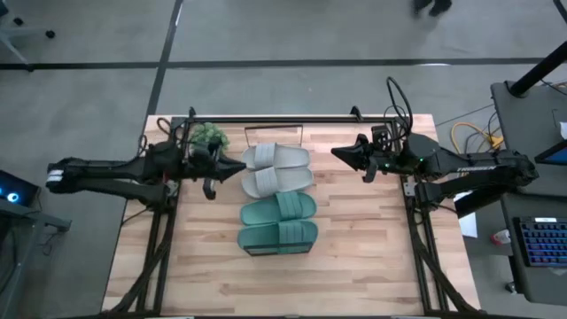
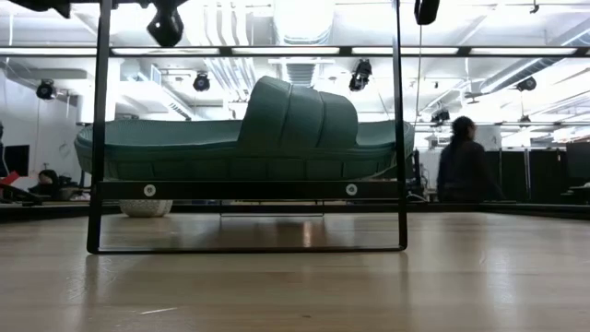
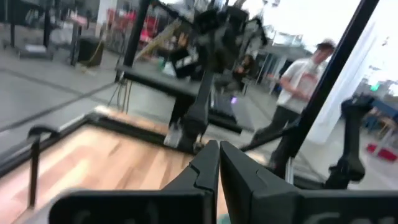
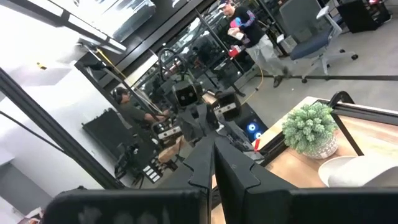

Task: Pick and place slides into the shelf
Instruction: Return to Home Position

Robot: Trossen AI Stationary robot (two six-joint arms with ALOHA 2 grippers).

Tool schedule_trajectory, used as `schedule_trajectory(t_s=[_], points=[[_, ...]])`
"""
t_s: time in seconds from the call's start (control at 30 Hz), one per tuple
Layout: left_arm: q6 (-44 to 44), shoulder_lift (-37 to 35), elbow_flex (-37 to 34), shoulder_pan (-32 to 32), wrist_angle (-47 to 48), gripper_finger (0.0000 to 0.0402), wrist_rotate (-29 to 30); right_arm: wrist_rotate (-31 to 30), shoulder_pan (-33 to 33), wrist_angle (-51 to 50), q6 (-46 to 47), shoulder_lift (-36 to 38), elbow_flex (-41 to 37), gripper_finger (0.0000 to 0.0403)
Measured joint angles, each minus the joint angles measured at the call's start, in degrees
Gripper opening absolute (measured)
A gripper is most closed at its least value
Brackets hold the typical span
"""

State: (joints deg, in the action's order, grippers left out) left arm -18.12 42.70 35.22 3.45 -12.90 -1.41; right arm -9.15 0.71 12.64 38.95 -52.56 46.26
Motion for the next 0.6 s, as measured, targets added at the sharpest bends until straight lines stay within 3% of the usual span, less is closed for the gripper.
schedule_trajectory(t_s=[0.43,0.6], points=[[0.5,-15.3,2.4,0.0,30.2,0.0000,11.2,-1.6,0.0,0.0,-5.5,0.7,-1.1,0.0008],[0.5,-22.3,1.6,0.0,32.1,0.0000,12.5,-1.5,0.0,3.4,-7.3,4.7,-4.2,0.0008]])
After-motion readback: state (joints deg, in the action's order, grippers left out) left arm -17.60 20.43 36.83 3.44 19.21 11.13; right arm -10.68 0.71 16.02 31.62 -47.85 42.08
